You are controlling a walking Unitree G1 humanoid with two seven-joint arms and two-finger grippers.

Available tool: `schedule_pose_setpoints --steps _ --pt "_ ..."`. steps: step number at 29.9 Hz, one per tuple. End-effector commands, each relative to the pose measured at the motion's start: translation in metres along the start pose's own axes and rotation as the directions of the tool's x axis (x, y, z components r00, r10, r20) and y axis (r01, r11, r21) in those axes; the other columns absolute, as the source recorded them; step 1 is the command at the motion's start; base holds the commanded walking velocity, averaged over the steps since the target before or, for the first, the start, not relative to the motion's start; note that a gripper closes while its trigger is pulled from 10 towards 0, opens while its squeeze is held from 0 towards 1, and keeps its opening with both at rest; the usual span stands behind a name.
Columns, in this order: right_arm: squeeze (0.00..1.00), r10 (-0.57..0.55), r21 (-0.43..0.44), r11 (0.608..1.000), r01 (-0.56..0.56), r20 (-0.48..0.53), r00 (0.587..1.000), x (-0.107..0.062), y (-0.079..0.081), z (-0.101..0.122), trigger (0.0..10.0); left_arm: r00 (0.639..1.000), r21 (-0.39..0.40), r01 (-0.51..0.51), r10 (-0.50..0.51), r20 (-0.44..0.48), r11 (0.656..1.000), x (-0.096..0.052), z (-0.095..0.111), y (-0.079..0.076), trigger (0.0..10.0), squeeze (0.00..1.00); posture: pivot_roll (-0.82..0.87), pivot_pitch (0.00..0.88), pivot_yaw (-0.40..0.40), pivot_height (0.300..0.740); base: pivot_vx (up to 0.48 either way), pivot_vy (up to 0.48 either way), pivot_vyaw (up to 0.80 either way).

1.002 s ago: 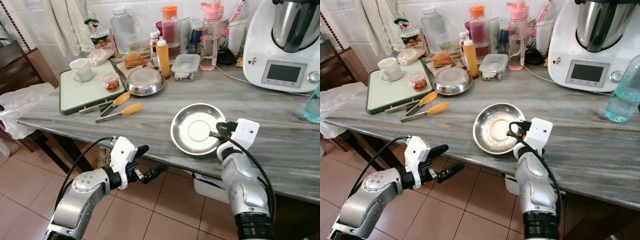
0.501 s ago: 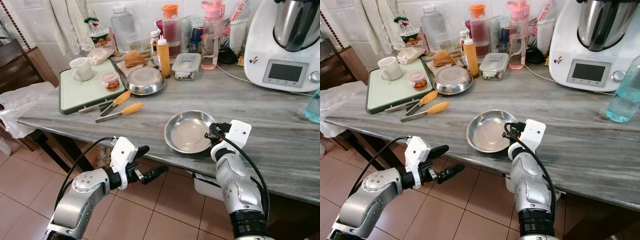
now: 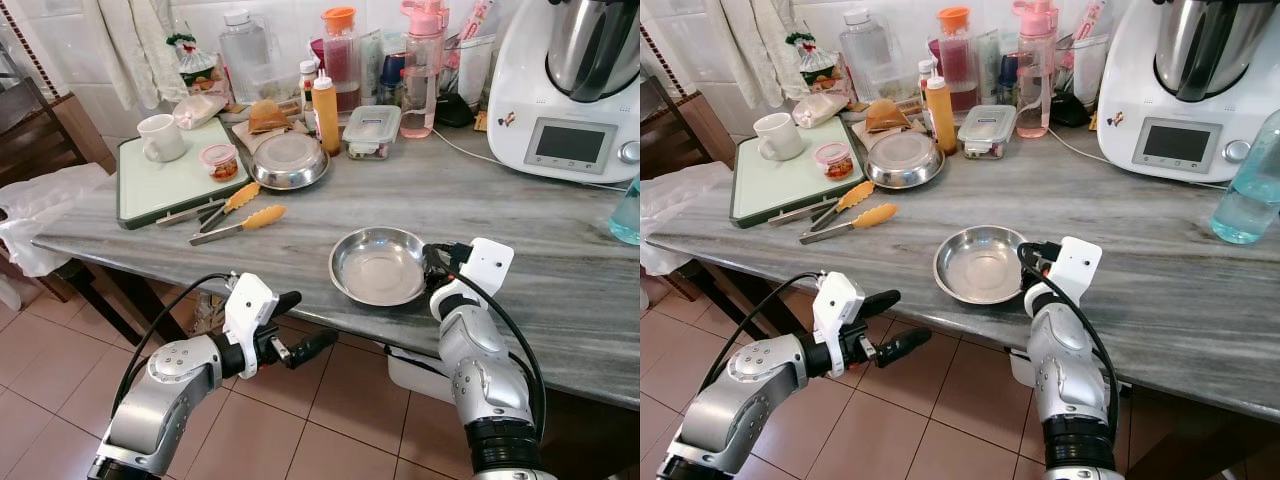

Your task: Setting the table

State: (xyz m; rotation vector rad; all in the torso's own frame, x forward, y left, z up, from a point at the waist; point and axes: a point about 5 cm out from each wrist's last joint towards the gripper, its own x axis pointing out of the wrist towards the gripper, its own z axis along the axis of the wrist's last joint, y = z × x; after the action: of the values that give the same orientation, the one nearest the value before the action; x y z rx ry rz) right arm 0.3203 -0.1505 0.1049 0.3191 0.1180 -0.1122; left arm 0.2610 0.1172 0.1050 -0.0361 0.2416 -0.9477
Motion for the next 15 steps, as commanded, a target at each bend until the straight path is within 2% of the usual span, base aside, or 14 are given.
schedule_pose_setpoints --steps 1,9,15 --pt "1.0 0.023 0.01 1.0 -0.023 0.004 1.0 0.001 0.006 0.003 10.0 1.0 0.015 -0.012 0.013 -0.015 1.0 -0.002 0.0 0.004 10.0 0.0 0.0 0.0 0.134 0.74 0.0 0.0 0.0" --pt "1.0 0.051 0.005 0.999 -0.051 0.023 0.998 -0.001 0.011 0.004 10.0 1.0 0.016 -0.016 0.016 -0.012 1.0 -0.001 0.0 0.005 10.0 0.0 0.0 0.0 0.135 0.74 0.0 0.0 0.0" --pt "1.0 0.065 -0.068 0.996 -0.06 0.065 0.996 -0.001 0.014 0.013 10.0 1.0 0.017 -0.015 0.015 -0.011 1.0 -0.001 0.0 0.005 10.0 0.0 0.0 0.0 0.134 0.74 0.0 0.0 0.0"
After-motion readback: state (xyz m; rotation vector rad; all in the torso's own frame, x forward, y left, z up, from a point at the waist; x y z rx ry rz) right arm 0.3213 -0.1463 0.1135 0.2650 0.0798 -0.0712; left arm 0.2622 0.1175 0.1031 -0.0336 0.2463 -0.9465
